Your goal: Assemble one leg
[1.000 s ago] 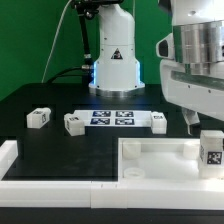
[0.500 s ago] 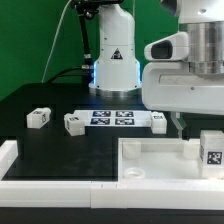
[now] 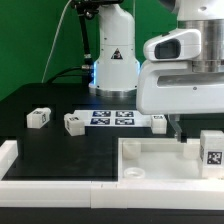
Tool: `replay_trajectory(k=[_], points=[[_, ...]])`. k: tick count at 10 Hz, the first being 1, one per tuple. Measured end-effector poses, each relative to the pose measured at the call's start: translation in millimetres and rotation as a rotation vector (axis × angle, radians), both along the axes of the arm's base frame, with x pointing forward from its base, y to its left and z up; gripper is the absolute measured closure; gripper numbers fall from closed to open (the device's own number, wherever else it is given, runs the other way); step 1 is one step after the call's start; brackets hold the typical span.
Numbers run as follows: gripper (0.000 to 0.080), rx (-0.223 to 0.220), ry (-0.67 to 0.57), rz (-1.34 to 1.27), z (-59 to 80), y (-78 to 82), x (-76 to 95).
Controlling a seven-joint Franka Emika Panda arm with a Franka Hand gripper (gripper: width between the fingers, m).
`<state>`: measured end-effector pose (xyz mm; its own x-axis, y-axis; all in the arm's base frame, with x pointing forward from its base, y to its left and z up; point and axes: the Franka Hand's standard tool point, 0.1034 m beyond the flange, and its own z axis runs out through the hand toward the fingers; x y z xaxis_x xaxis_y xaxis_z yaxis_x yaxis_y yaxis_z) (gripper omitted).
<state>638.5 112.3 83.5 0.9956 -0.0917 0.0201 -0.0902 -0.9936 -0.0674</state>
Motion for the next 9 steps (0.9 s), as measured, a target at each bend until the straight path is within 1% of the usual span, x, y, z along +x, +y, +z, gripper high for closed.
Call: replay_trajectory(k=[1, 2, 3, 5, 6, 7, 9], points=[[0.0375, 0.000, 0.000, 0.000, 0.0, -0.1, 0.0], [0.0375, 0.001, 0.001, -0.024, 0.0, 0.1, 0.0], [0.0512, 0.002, 0.003, -0.053, 0.0, 0.1, 0.0], [0.0512, 0.003, 0.003, -0.063, 0.1, 0.2, 0.1], [0.0512, 0.015, 0.011, -0.237, 0.5, 0.1, 0.1], [0.0512, 0.020, 0.011, -0.372, -0.2, -4.2, -2.1], [0.0512, 0.012, 0.021, -0.541, -0.7, -15.2, -3.8]])
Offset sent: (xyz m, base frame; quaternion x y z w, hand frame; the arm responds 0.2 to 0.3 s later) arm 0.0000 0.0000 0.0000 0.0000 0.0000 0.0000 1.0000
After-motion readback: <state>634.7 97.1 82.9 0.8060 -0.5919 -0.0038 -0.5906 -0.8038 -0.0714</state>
